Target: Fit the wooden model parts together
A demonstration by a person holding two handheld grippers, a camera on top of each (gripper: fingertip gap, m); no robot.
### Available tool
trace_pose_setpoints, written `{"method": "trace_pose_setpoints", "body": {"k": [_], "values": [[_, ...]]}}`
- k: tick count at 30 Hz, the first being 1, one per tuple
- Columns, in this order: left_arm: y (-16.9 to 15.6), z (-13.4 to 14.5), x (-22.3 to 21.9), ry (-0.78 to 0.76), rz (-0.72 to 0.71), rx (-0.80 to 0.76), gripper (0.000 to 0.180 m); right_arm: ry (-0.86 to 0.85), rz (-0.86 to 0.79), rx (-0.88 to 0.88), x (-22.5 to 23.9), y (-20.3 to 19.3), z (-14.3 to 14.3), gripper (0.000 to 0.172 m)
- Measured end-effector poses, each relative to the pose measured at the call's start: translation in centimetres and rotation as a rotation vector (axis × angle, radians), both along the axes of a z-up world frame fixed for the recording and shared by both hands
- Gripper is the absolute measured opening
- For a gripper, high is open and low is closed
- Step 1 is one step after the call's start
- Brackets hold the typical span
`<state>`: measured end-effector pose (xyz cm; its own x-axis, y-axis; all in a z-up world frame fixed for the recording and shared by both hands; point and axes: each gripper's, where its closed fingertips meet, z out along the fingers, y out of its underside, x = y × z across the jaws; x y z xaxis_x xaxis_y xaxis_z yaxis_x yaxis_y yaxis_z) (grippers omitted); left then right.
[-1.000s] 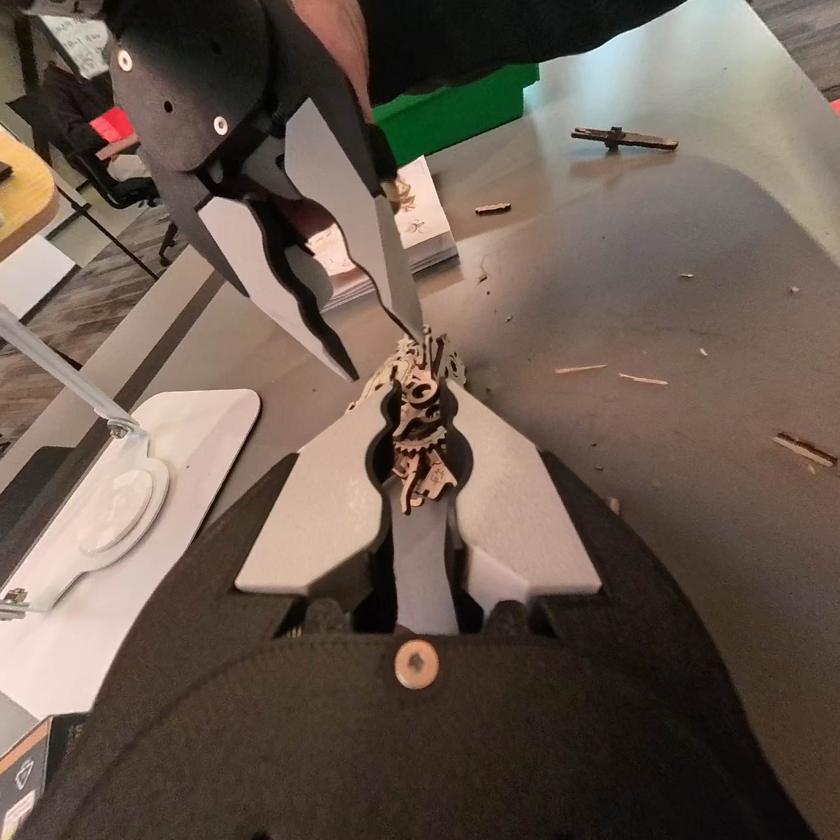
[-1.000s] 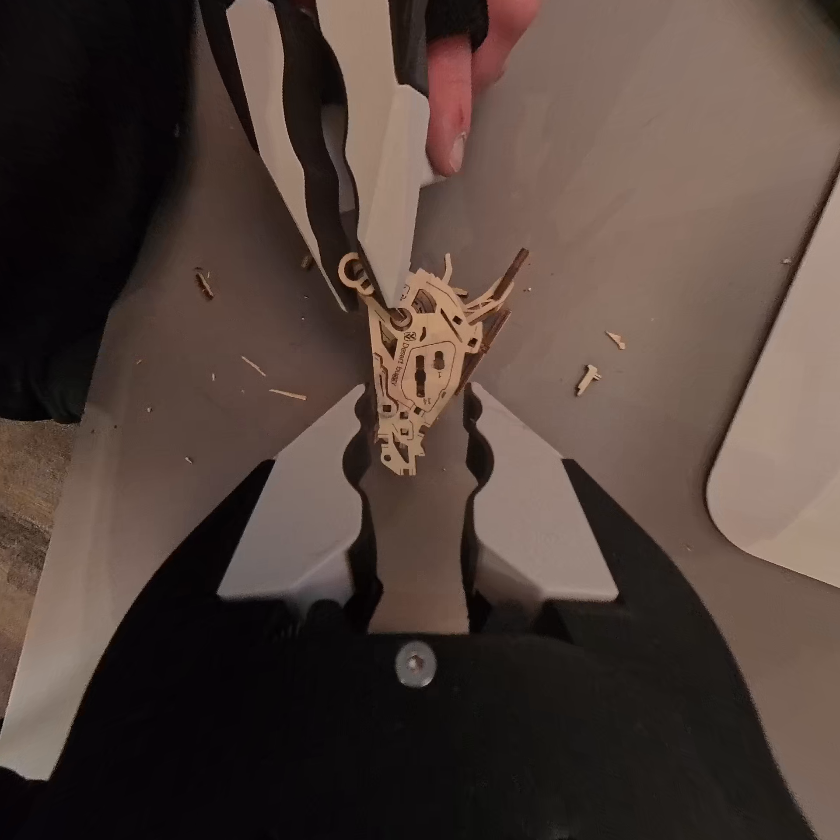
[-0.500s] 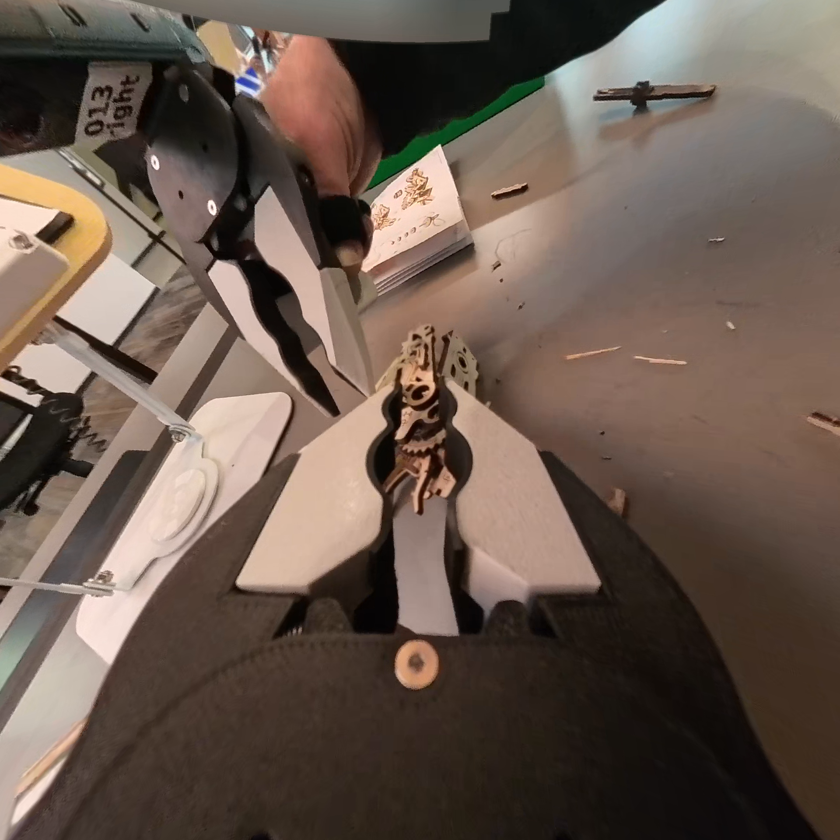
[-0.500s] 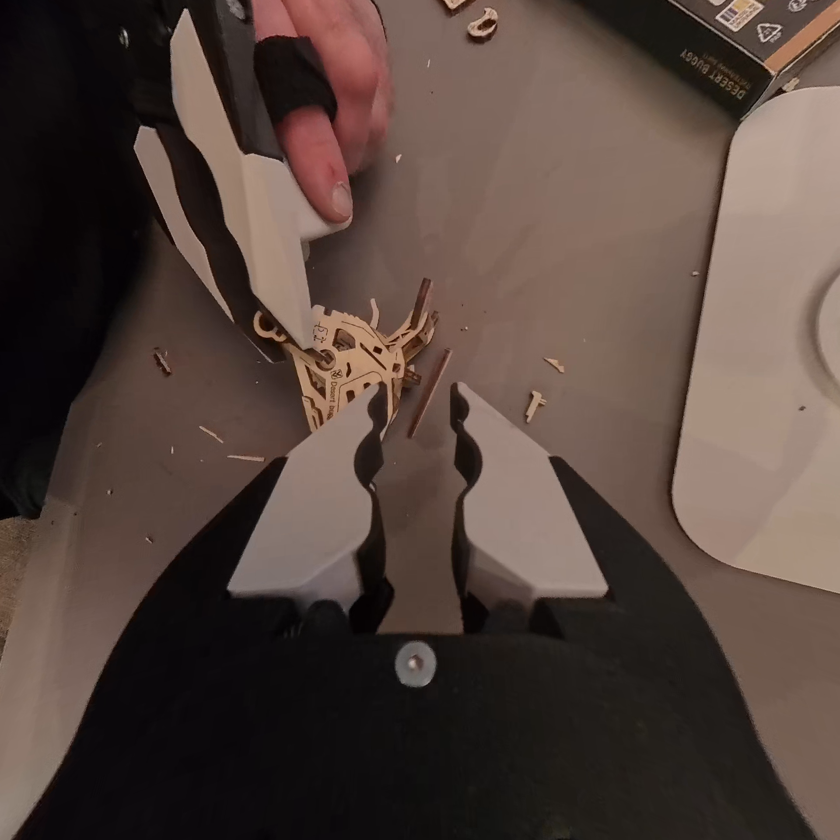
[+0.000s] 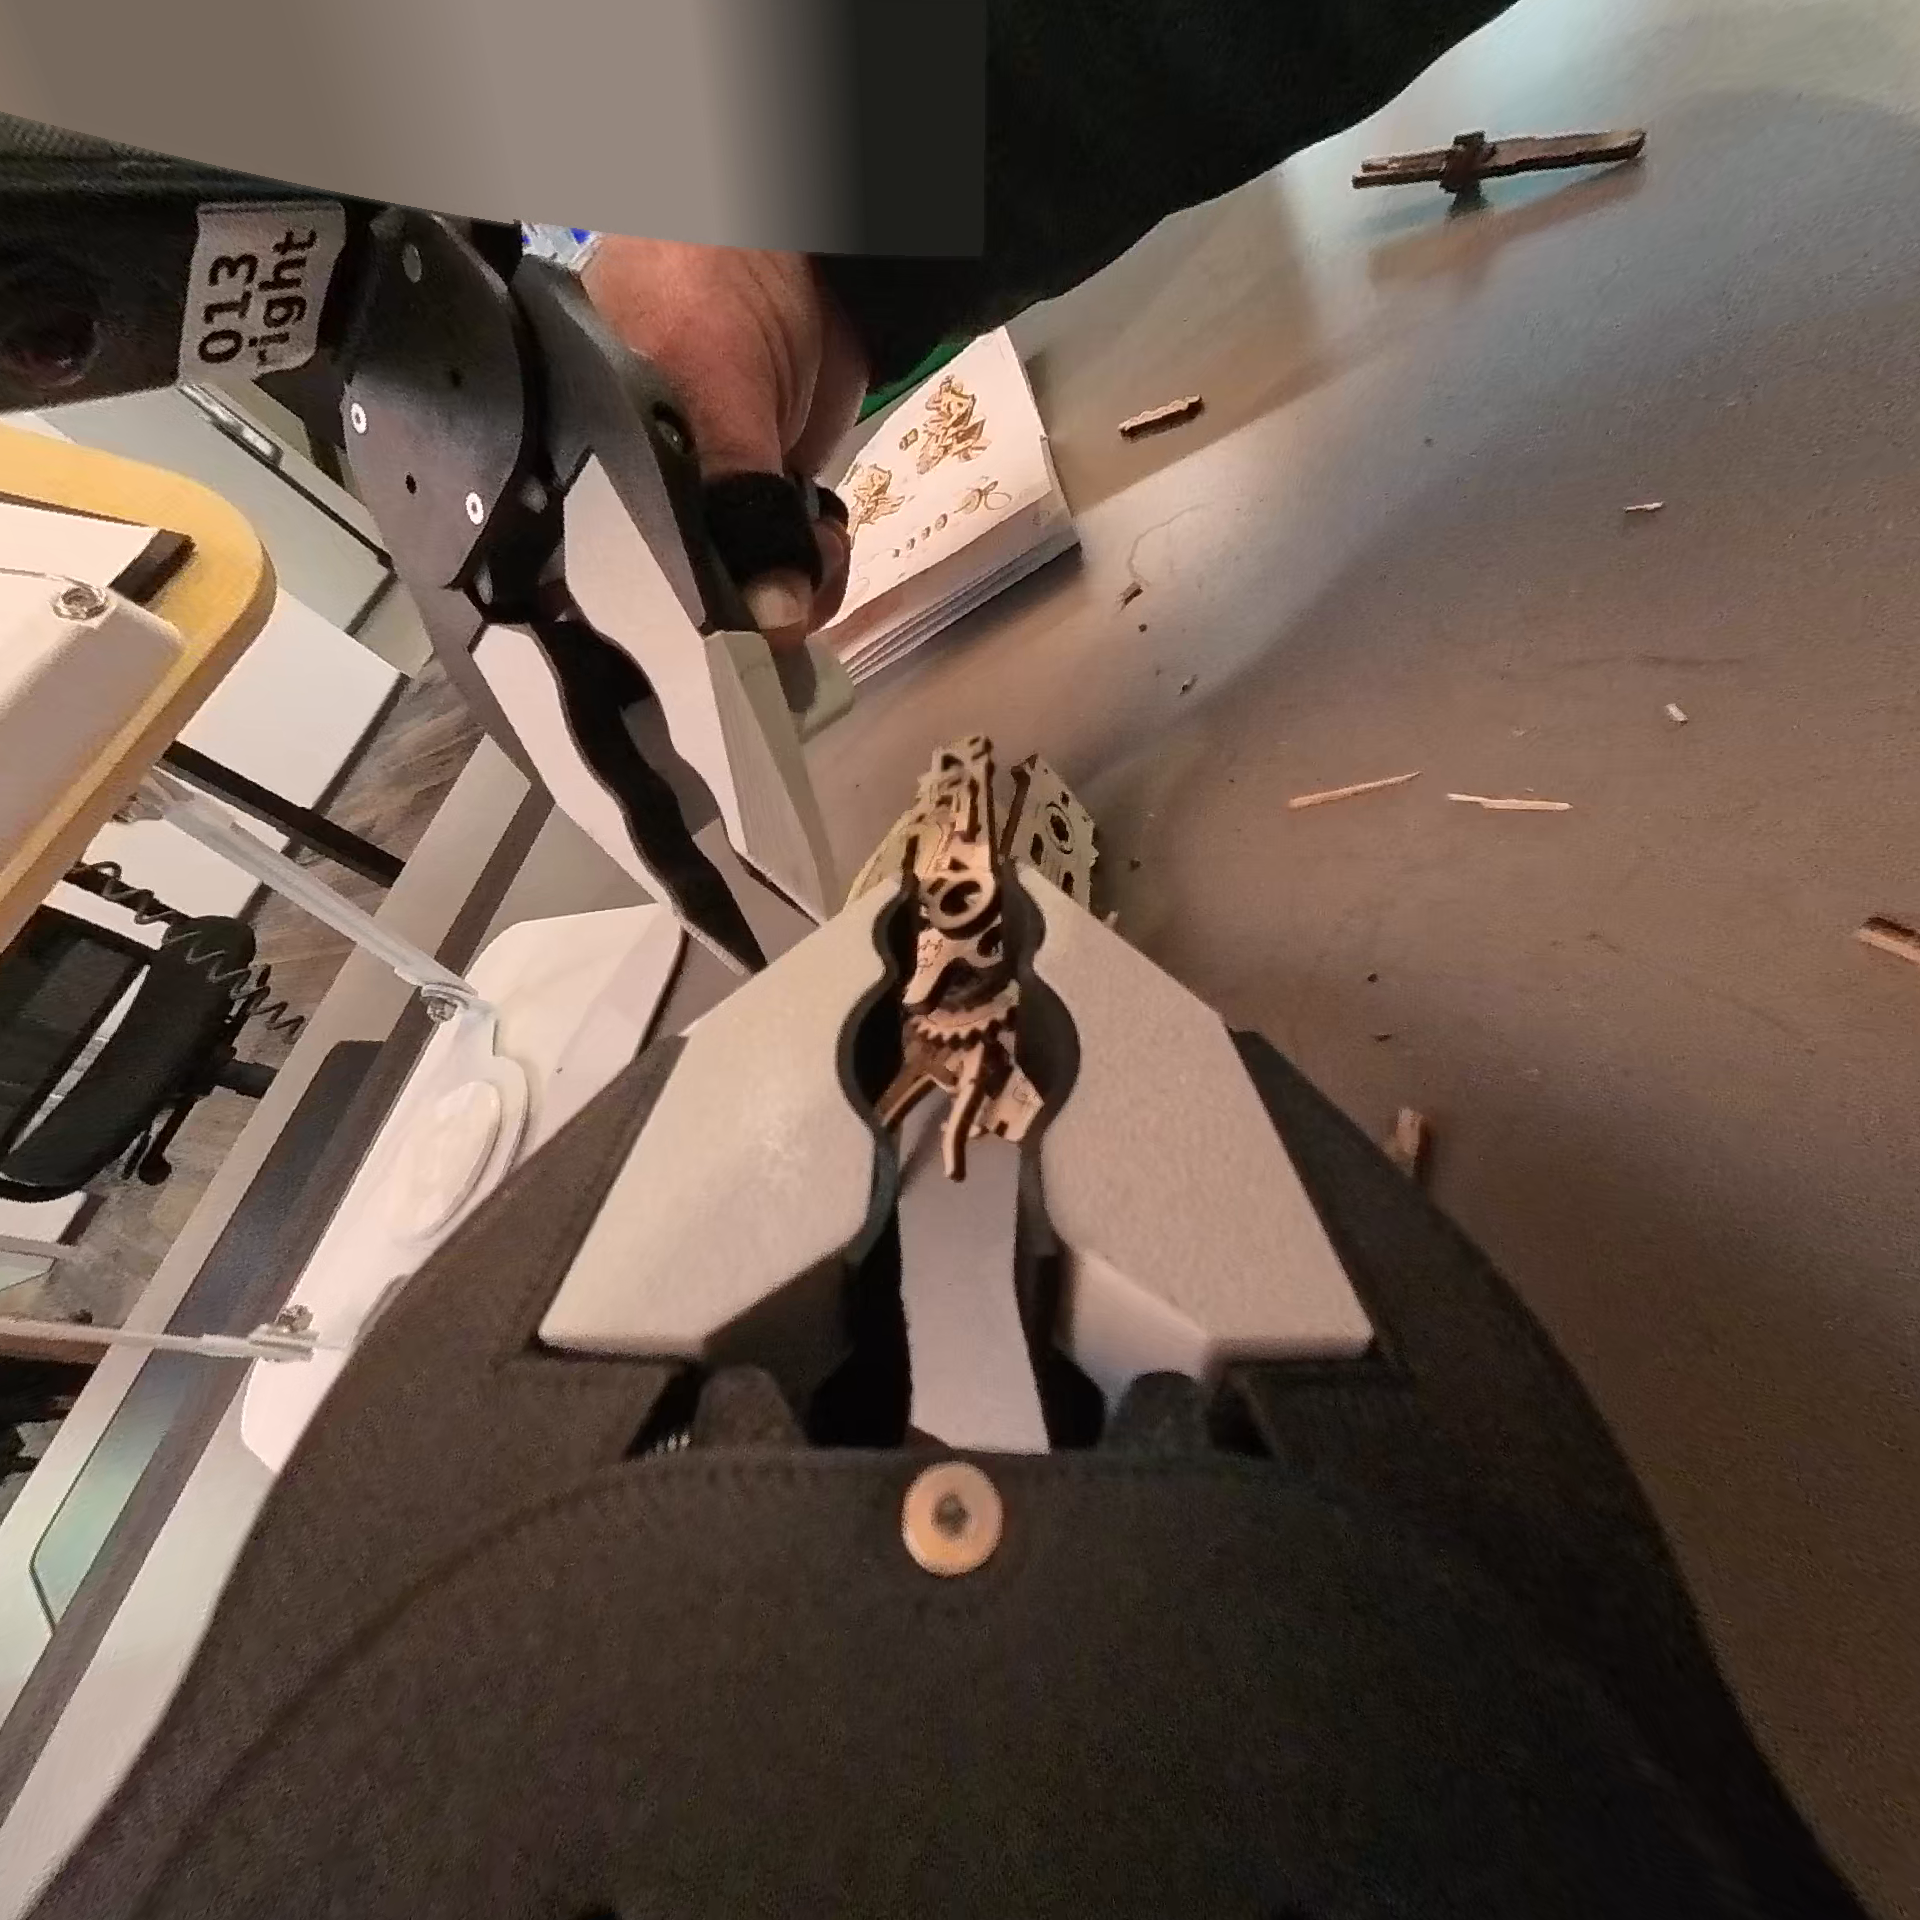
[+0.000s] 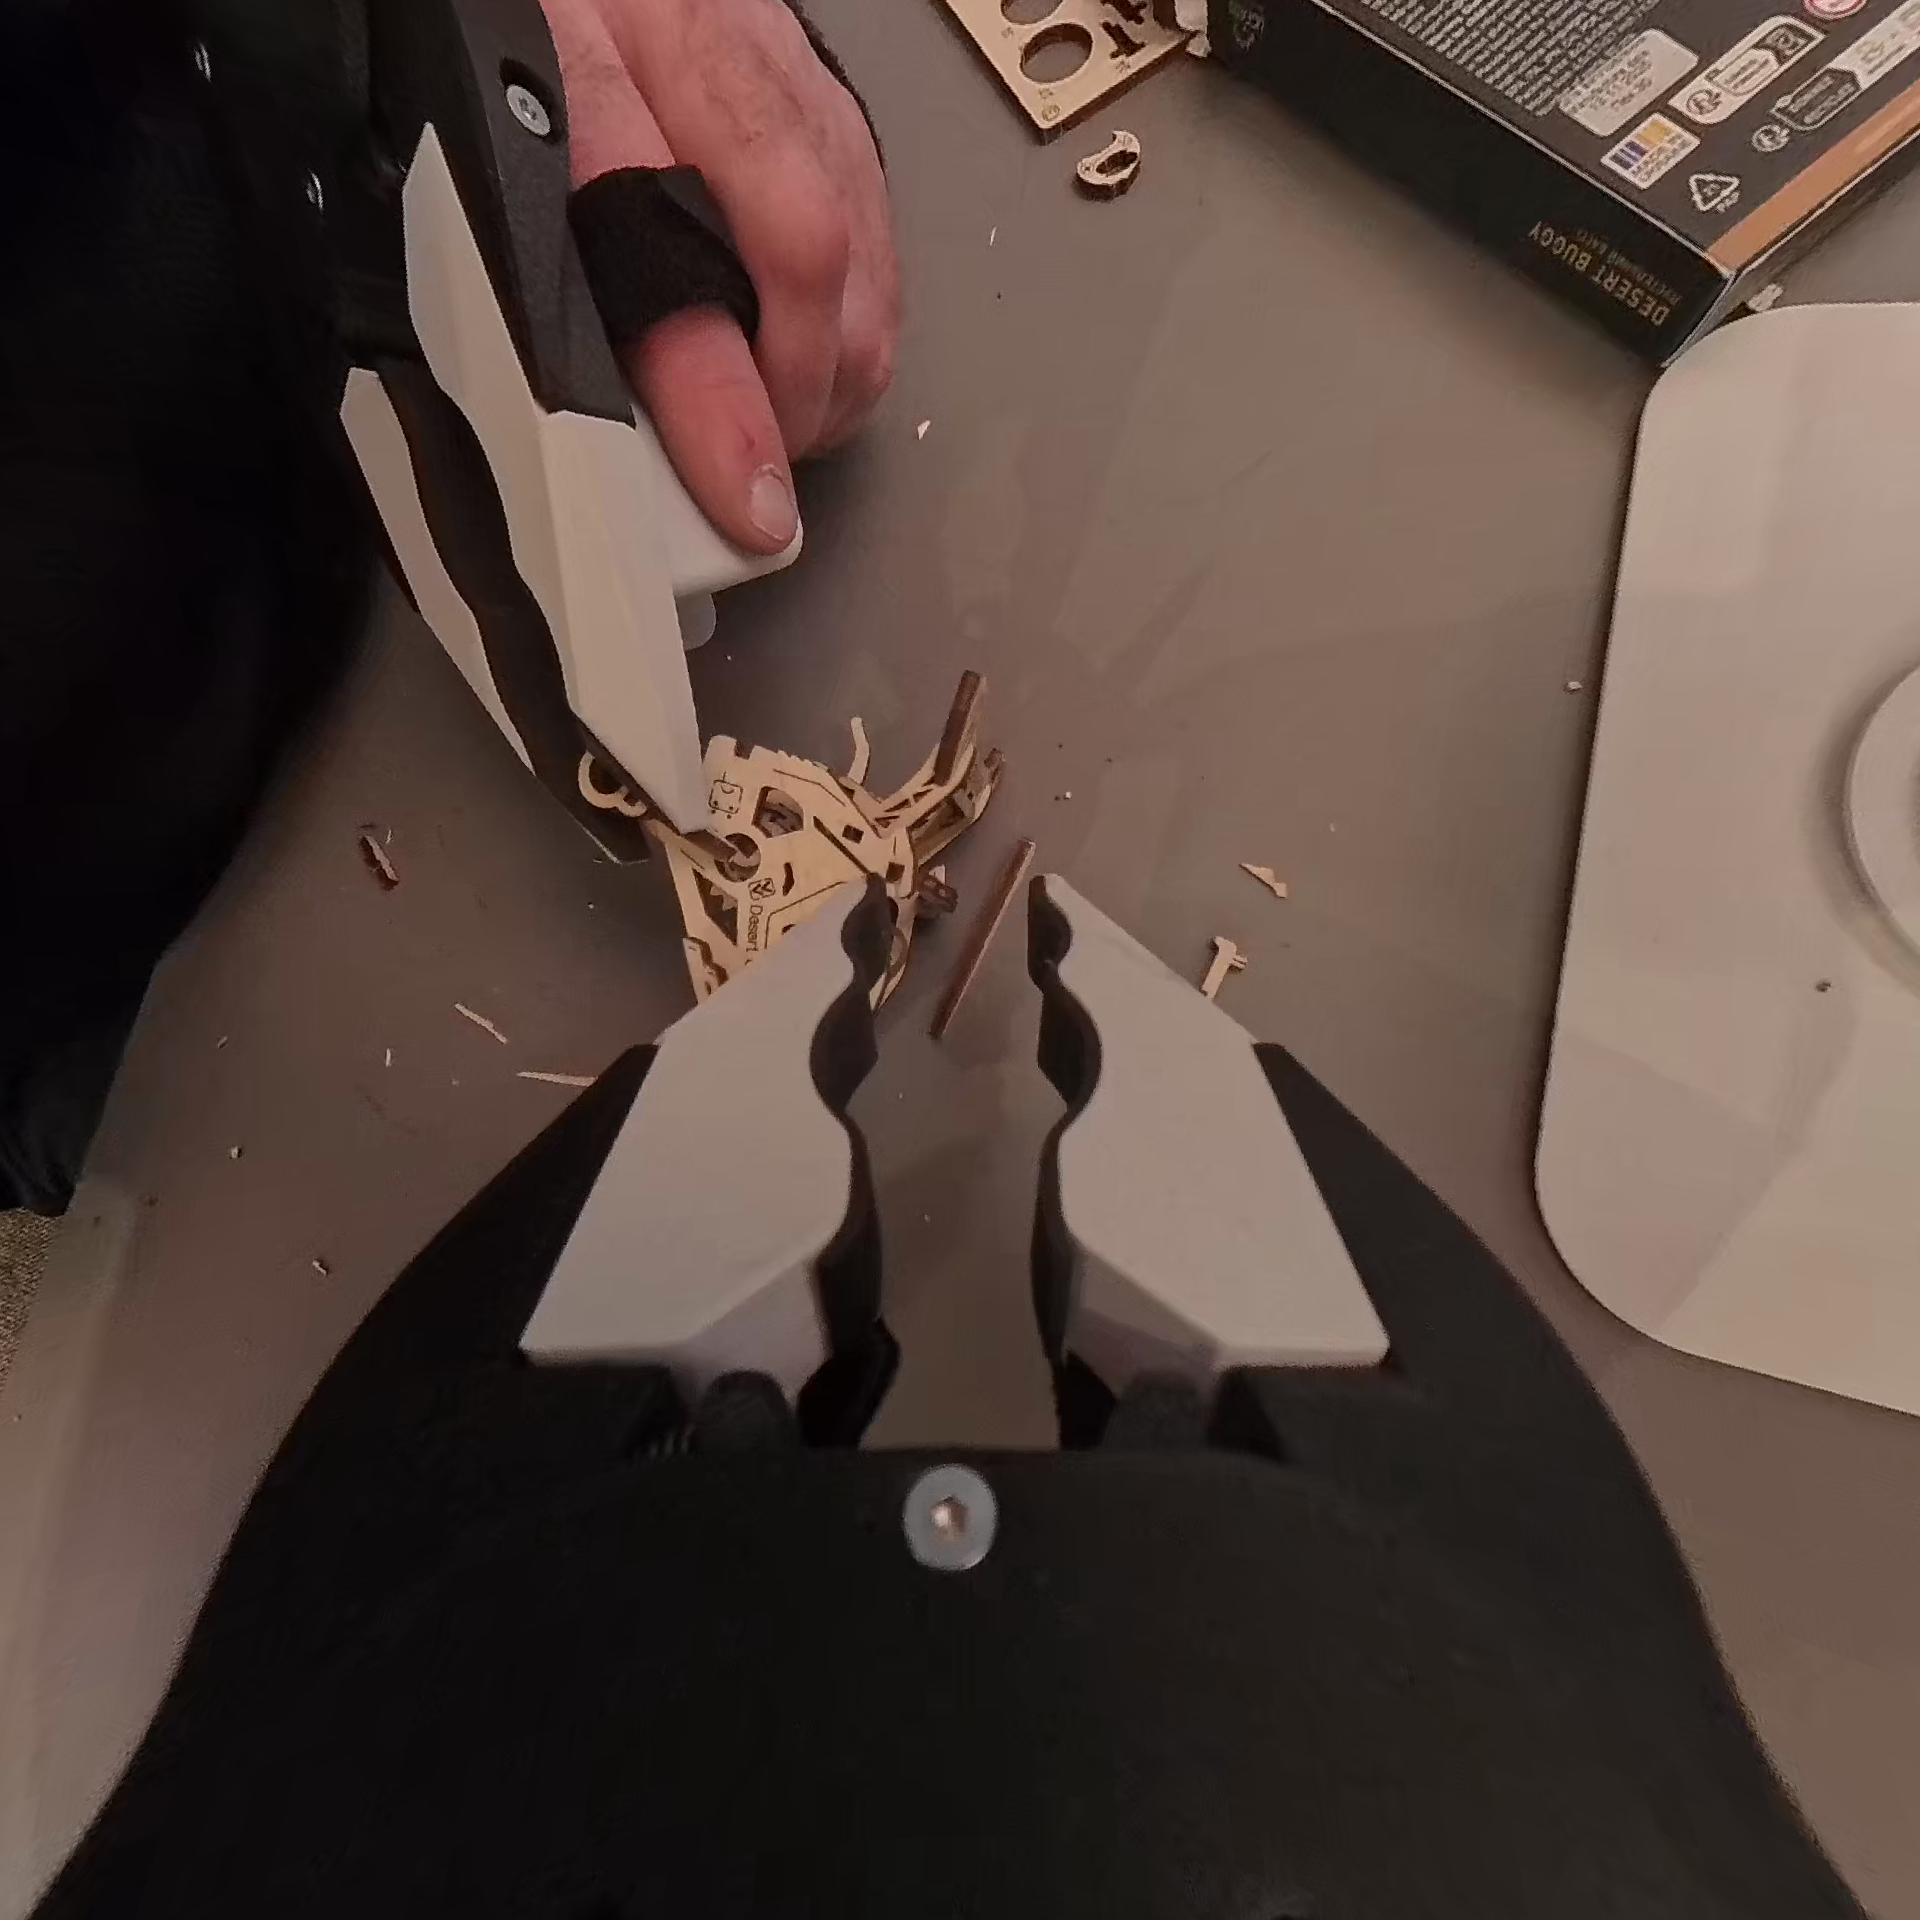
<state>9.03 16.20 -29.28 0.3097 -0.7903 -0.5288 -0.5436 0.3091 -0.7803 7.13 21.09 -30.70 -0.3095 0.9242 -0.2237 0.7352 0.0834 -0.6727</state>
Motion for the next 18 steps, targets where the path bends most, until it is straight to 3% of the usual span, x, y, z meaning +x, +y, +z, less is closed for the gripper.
{"method": "trace_pose_setpoints", "body": {"k": [18], "values": [[-0.33, -0.01, -0.69, -0.052, -0.008, -0.042, 0.013, 0.028, -0.025, -0.008, -0.01, -0.05, -0.13, 0.024]]}}
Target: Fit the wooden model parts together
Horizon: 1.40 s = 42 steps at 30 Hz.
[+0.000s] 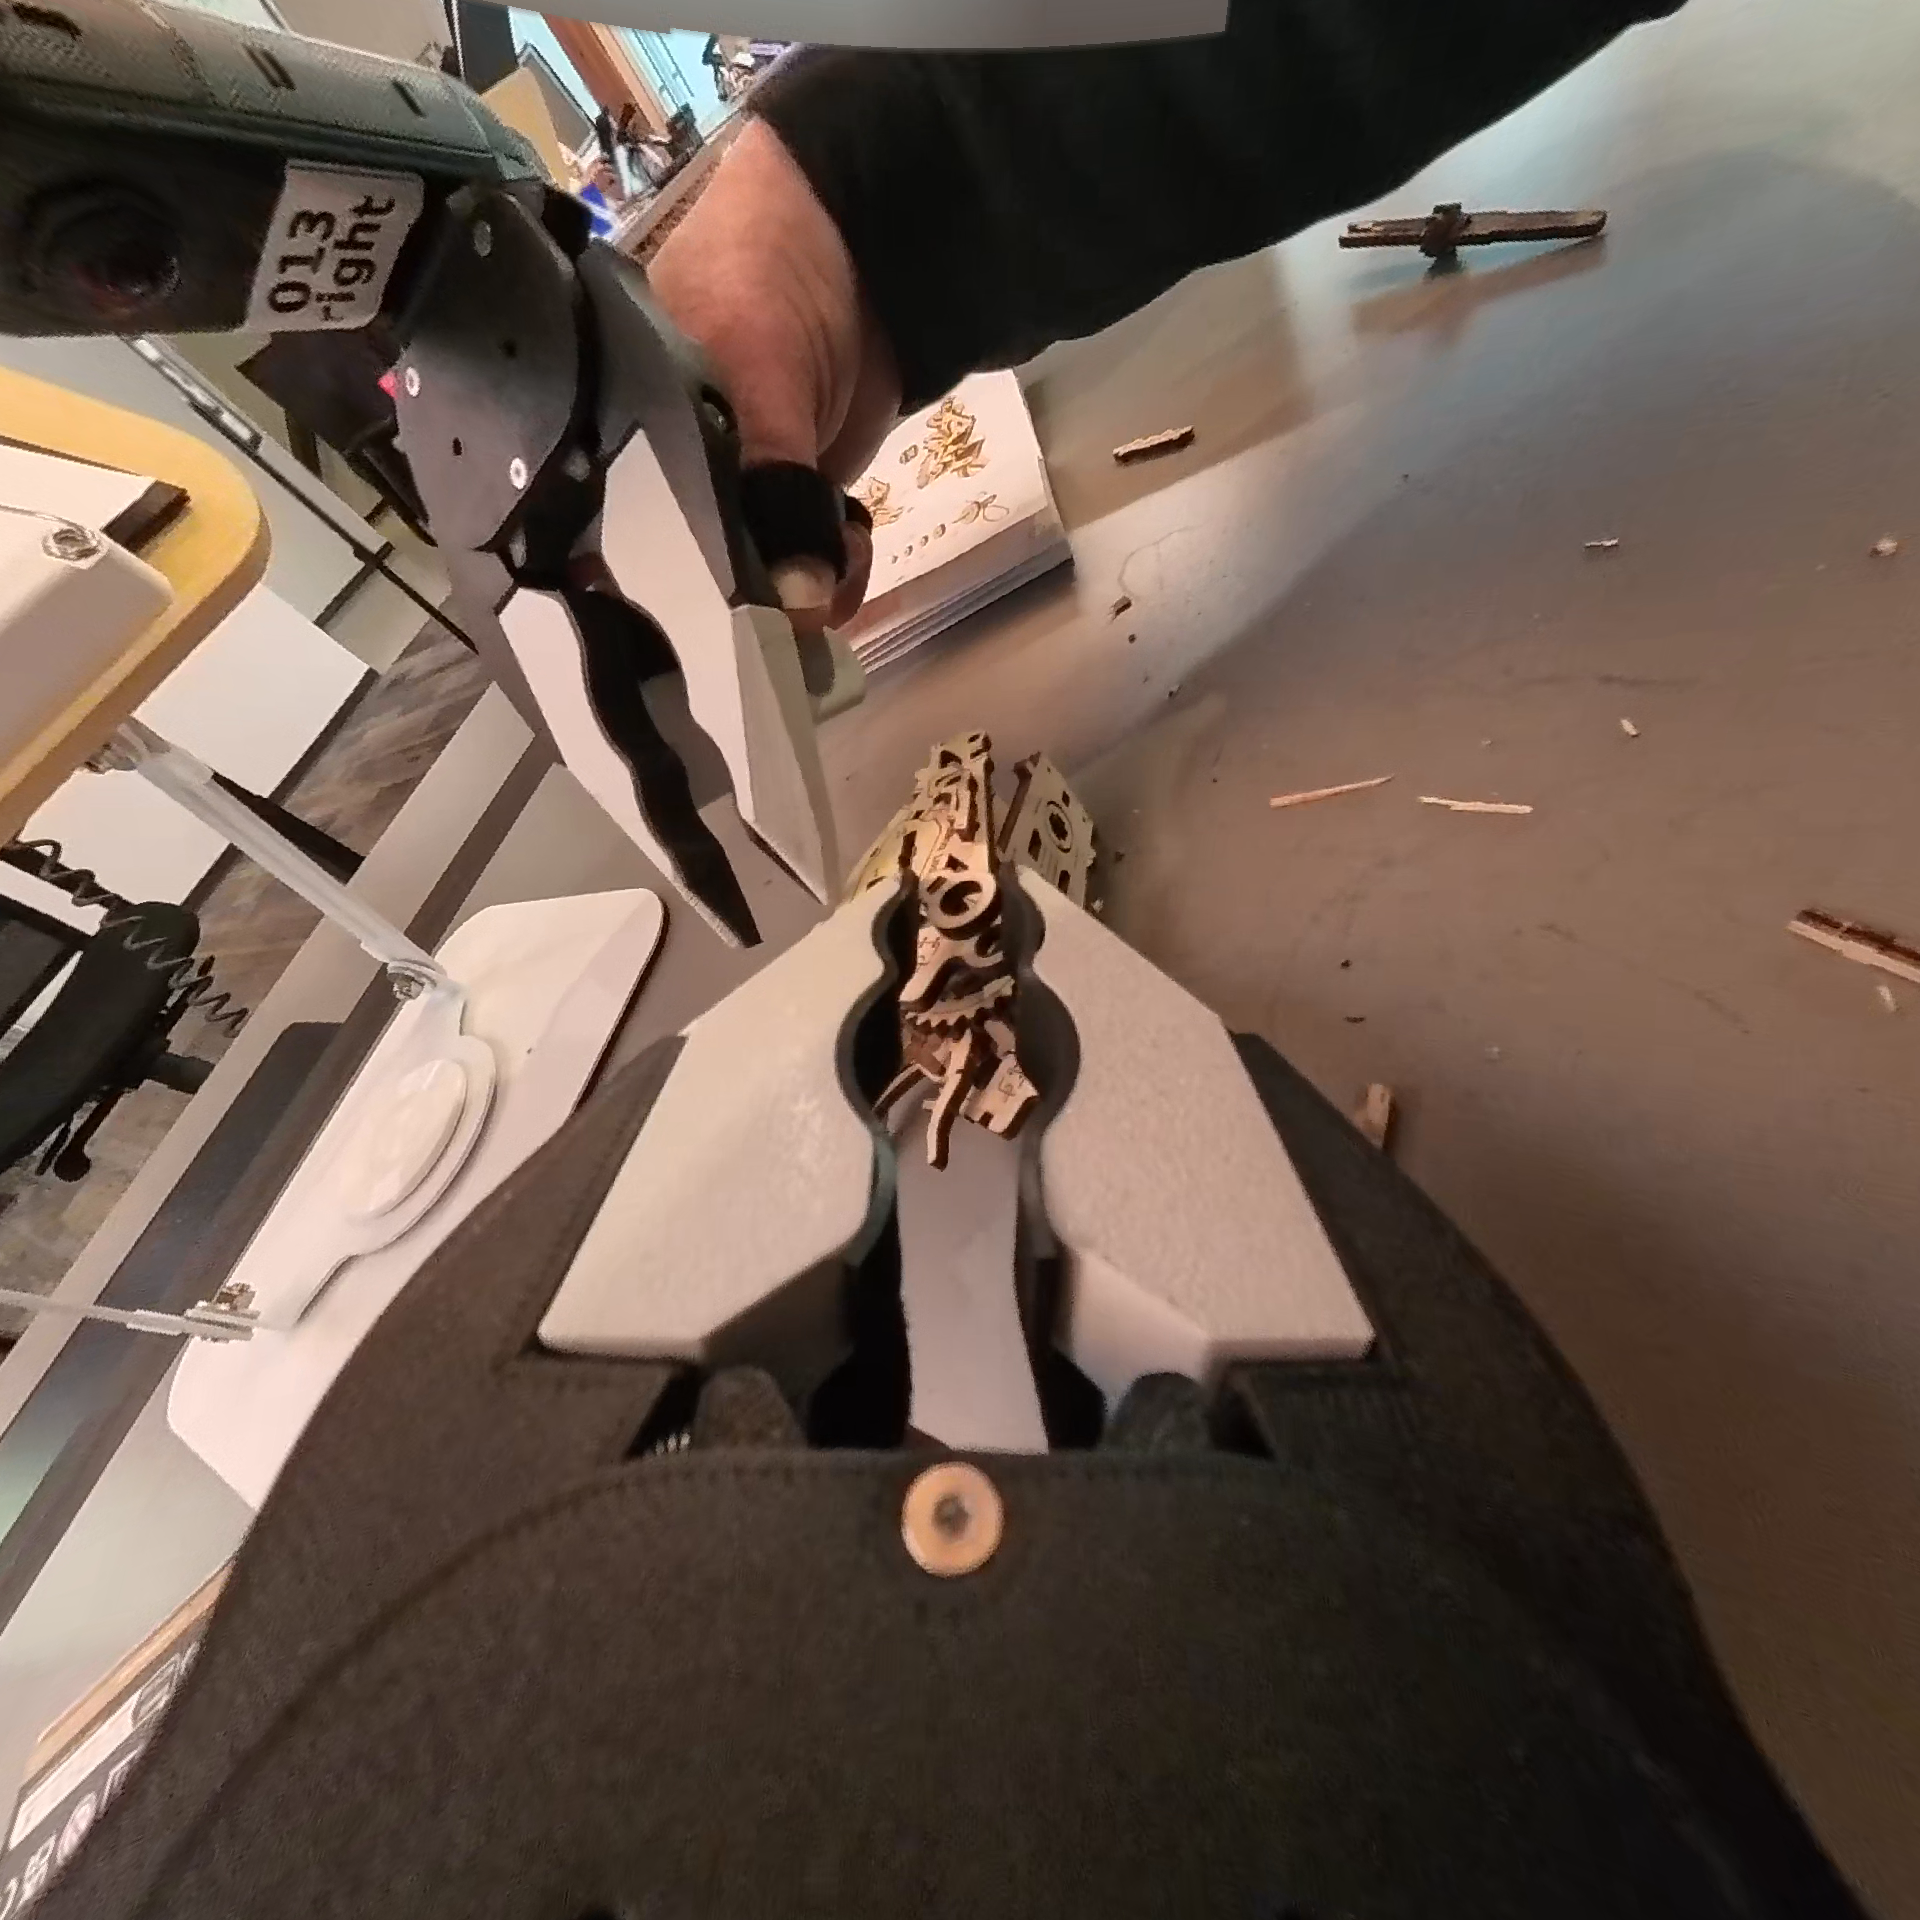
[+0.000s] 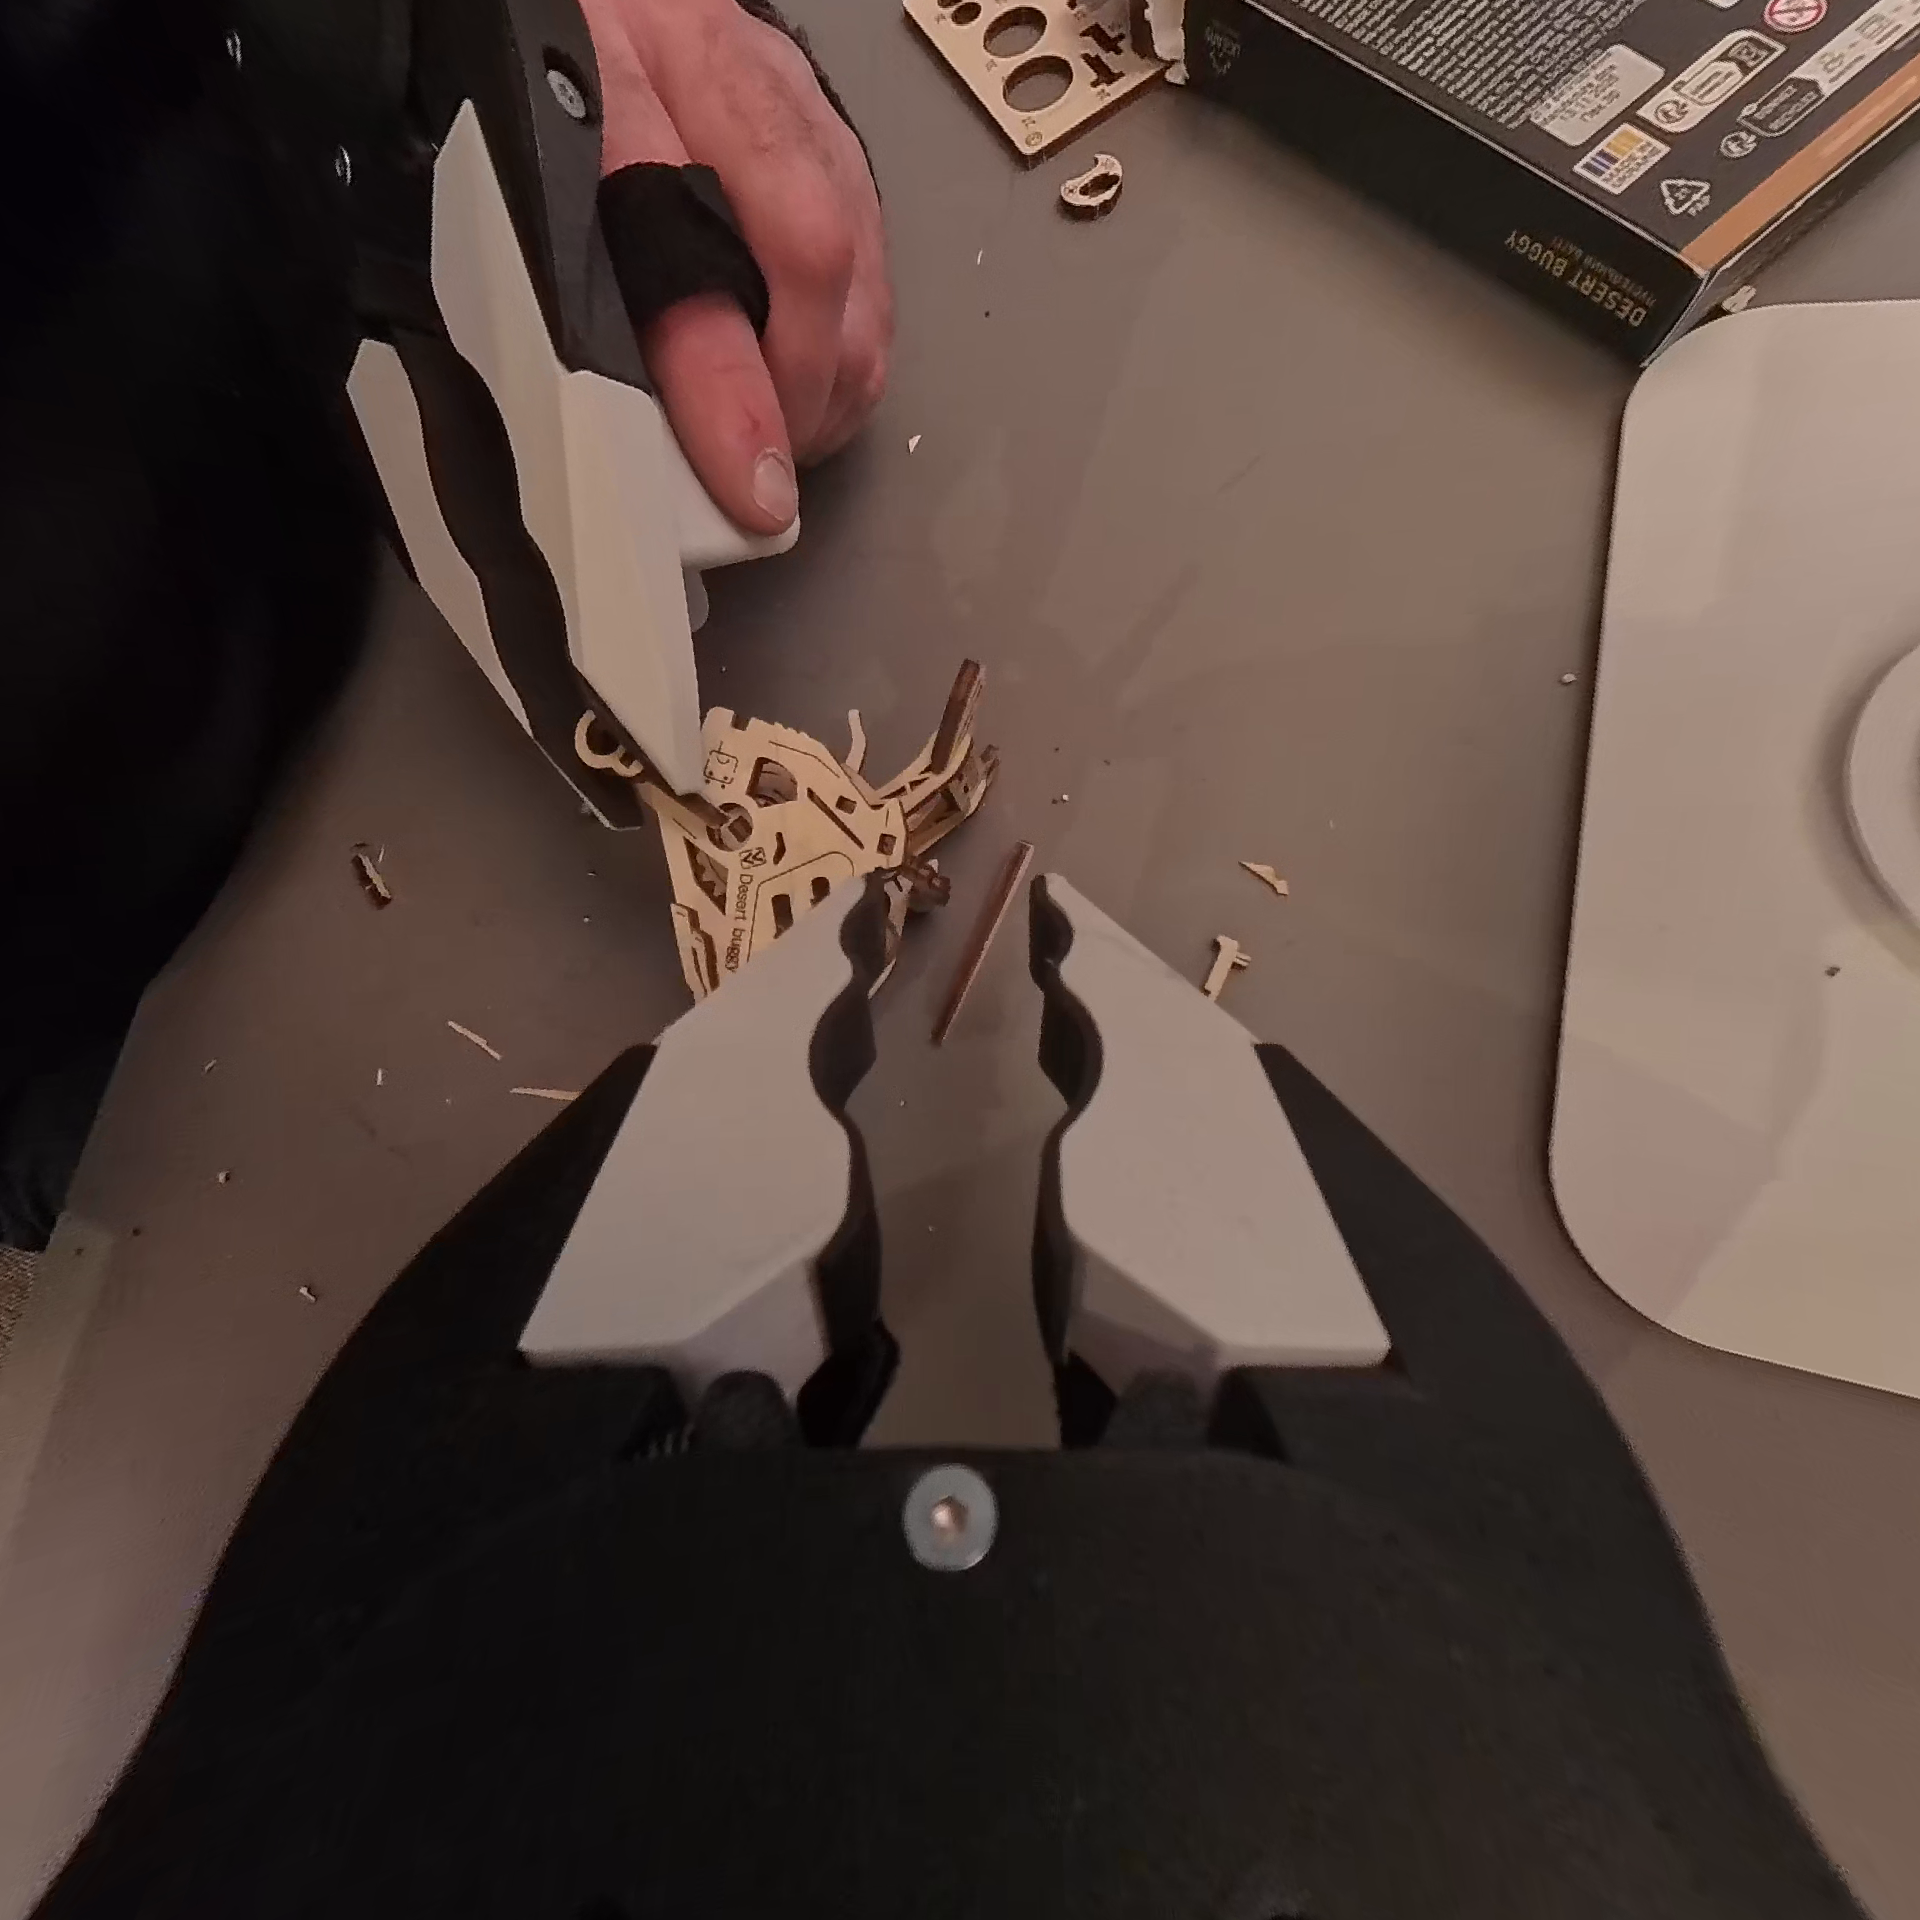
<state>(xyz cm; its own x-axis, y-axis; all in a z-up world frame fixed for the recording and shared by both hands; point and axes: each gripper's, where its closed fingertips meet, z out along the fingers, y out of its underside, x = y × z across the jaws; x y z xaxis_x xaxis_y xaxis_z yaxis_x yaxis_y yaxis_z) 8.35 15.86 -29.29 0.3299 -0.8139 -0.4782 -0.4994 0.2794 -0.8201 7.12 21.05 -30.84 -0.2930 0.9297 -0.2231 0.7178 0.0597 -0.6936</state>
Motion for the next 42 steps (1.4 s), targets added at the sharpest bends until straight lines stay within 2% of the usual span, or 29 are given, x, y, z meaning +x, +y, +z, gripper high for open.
{"method": "trace_pose_setpoints", "body": {"k": [42], "values": [[0.36, 0.01, -0.16, -0.010, 0.010, 0.016, 0.013, 0.051, -0.024, 0.003, 0.26, 0.08, -0.05, 0.039]]}}
